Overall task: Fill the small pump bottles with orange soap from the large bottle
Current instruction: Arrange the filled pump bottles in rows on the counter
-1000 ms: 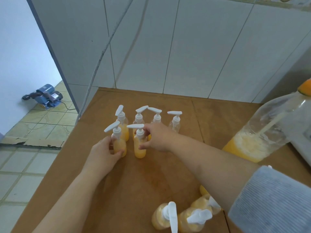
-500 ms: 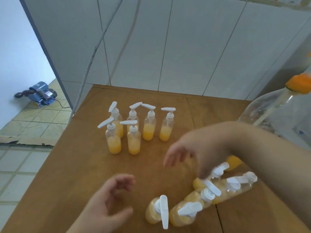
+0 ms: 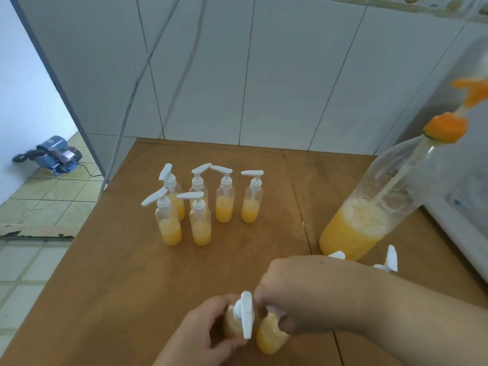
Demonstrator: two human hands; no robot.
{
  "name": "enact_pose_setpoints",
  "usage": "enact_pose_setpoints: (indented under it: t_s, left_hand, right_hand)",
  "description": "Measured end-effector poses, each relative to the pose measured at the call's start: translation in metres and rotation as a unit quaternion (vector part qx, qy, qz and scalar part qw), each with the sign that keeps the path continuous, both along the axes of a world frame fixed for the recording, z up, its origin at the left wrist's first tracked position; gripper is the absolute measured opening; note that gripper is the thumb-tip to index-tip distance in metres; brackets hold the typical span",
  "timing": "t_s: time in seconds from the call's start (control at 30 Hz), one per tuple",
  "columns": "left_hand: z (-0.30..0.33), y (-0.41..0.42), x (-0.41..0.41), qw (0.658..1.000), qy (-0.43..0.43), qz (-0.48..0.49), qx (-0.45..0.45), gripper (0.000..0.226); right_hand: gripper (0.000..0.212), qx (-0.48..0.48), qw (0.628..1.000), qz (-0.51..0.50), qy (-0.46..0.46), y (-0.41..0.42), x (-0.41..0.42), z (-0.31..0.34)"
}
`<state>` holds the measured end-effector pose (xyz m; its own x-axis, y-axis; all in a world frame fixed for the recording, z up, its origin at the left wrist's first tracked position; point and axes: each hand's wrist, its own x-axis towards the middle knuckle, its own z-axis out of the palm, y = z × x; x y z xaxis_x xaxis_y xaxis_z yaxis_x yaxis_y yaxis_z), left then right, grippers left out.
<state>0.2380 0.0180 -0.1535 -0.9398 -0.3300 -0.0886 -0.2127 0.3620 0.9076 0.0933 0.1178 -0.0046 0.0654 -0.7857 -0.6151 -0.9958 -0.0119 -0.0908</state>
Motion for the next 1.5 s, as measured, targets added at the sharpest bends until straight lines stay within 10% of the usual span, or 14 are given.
enact_pose_setpoints:
  t_s: [0.4,1.2,1.5]
  left_hand:
    - [-0.009,-0.015,-0.079,0.956,0.022,0.279,-0.091,0.033]
    - [0.003,-0.005,-0.094,0.915,-0.041,0.401,-0.012,0.024]
    - [-0.022,0.061,-0.039,0.999,0.026,0.037,-0.003,0.085]
  right_hand:
    - [0.017,-0.159,0.963,-0.205,0.075,-0.054,-0.062,-0.010]
    - [0.041,-0.277,0.918,-0.282,0.012,-0.042,-0.084,0.001]
    - [0.075,0.086,0.965,-0.248,-0.003,0.022,-0.071,0.024]
